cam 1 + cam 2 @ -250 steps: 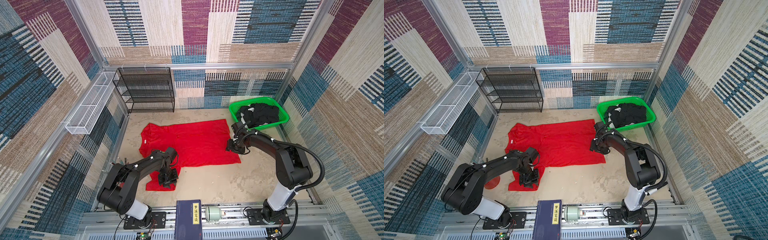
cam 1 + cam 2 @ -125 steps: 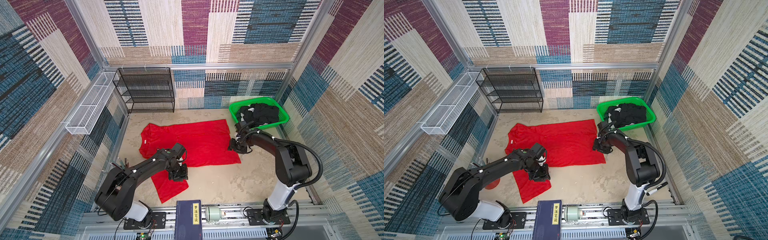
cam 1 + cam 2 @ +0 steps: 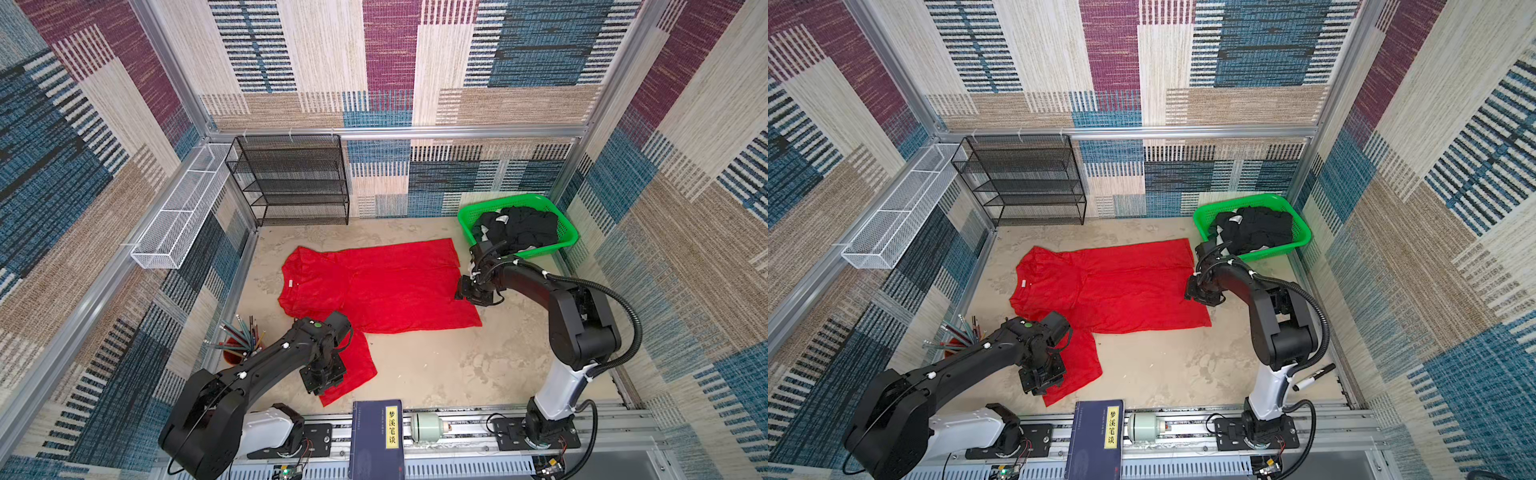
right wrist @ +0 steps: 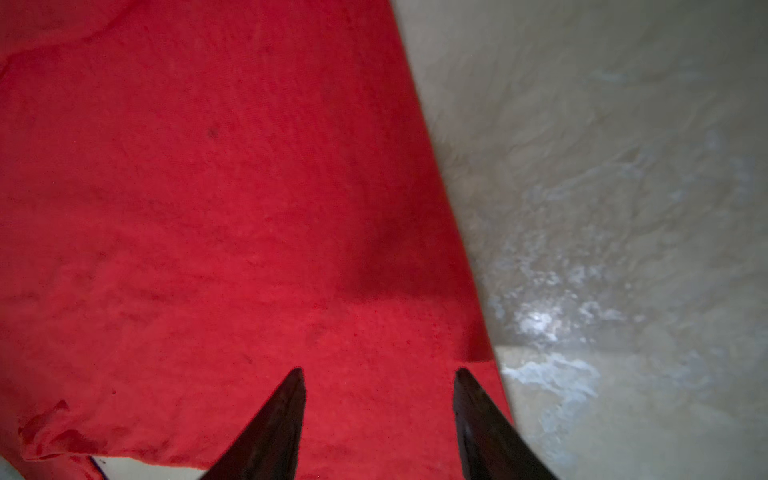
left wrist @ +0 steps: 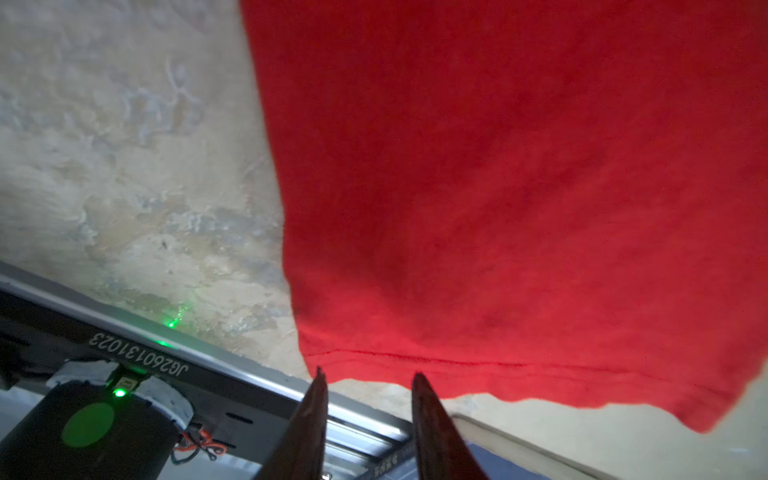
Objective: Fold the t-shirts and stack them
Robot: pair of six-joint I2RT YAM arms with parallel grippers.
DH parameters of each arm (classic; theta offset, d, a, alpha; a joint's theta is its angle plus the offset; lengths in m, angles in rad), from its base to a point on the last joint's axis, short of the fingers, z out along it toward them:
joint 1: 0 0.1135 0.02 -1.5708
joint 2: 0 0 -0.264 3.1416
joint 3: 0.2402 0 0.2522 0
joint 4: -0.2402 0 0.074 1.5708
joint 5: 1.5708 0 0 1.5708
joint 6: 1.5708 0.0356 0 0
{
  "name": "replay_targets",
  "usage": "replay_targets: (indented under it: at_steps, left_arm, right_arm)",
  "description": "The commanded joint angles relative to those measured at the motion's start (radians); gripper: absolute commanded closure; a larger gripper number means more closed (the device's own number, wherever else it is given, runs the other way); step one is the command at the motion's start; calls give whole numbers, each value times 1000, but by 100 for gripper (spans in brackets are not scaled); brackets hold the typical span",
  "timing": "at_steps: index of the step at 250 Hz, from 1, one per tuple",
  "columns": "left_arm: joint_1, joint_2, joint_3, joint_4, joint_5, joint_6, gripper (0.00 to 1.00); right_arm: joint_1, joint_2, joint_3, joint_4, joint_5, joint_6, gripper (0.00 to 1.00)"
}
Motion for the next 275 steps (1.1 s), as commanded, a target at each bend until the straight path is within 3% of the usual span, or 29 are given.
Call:
replay_targets:
  at_steps: [1,80,100,124,149,208,275]
  left_arm:
    - [2,-26,-32,-11,0,-62,64]
    - [4,4,-179,158,41,-64,64]
    - [3,12,-211,200,40,-66,72]
    - [4,10,-227,228,31,-73,91]
    - [3,8,-225,226,17,-68,100]
    - [6,-101,-140,96,-67,-56,100]
    - [42,-139,-101,45,-83,-10,100]
  right_arm:
    - [1,-4,-1,8,-5,-7,42]
    - [0,-13,-13,-2,-16,11,42]
    - [-3,-19,-15,-11,-20,13,42]
    - [-10,-28,-31,-22,-14,23,42]
    - [-23,-56,-79,-27,-2,54,43]
    - [-52,-190,-211,-33,74,153,46]
    - [-56,-157,-241,-5,21,158,53]
